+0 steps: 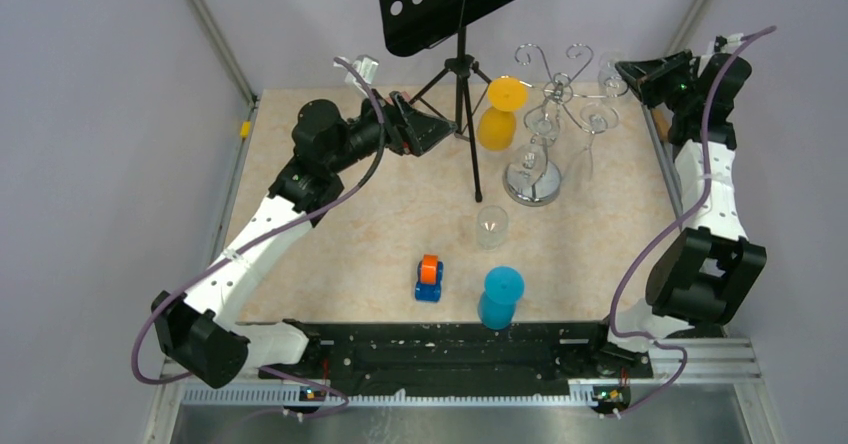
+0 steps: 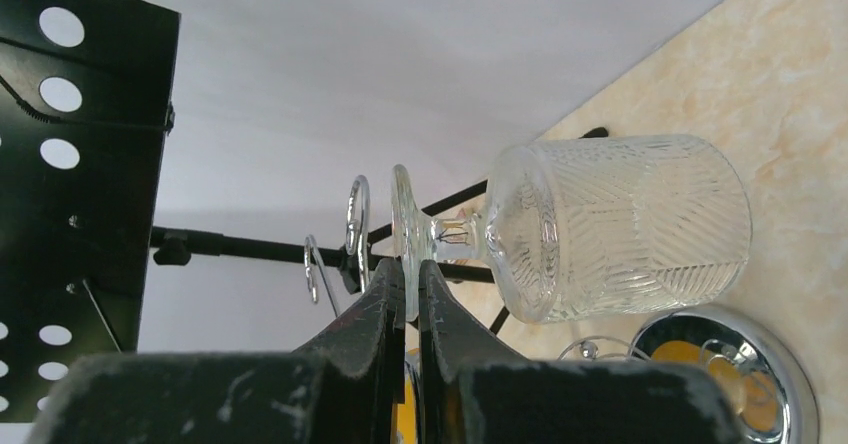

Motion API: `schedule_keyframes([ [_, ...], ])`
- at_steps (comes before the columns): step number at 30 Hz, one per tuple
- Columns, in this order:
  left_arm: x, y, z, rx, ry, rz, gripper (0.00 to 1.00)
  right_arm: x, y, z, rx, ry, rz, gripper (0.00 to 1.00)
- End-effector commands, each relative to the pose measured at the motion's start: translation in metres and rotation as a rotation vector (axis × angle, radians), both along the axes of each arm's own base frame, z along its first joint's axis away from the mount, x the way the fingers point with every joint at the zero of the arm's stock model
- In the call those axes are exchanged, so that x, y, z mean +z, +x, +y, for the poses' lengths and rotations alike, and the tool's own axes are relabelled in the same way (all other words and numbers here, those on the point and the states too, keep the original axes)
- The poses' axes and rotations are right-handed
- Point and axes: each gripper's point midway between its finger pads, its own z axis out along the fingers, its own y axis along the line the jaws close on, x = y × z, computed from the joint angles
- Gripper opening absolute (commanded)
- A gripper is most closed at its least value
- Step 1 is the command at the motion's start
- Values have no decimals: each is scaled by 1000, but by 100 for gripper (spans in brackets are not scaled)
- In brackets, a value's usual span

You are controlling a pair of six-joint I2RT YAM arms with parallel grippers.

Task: Place the wine glass upside down on the wine glass rack
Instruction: Turn the wine glass upside down at the wine rack.

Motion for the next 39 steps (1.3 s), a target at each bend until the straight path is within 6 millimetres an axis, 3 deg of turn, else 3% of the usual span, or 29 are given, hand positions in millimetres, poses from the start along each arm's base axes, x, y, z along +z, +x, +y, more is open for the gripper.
schedule_keyframes([
  [1, 36, -9, 3, -6, -65, -80, 98, 43, -3, 7, 63, -1, -159, 0],
  [21, 31, -9, -1, -28, -63, -49, 99, 63, -17, 30, 212, 66, -176, 0],
  [27, 36, -3, 9, 47, -75, -65, 99, 72, -23, 36, 248, 63, -177, 0],
  [39, 30, -5, 15, 75, -80, -40, 99, 68, -31, 44, 270, 47, -141, 0],
])
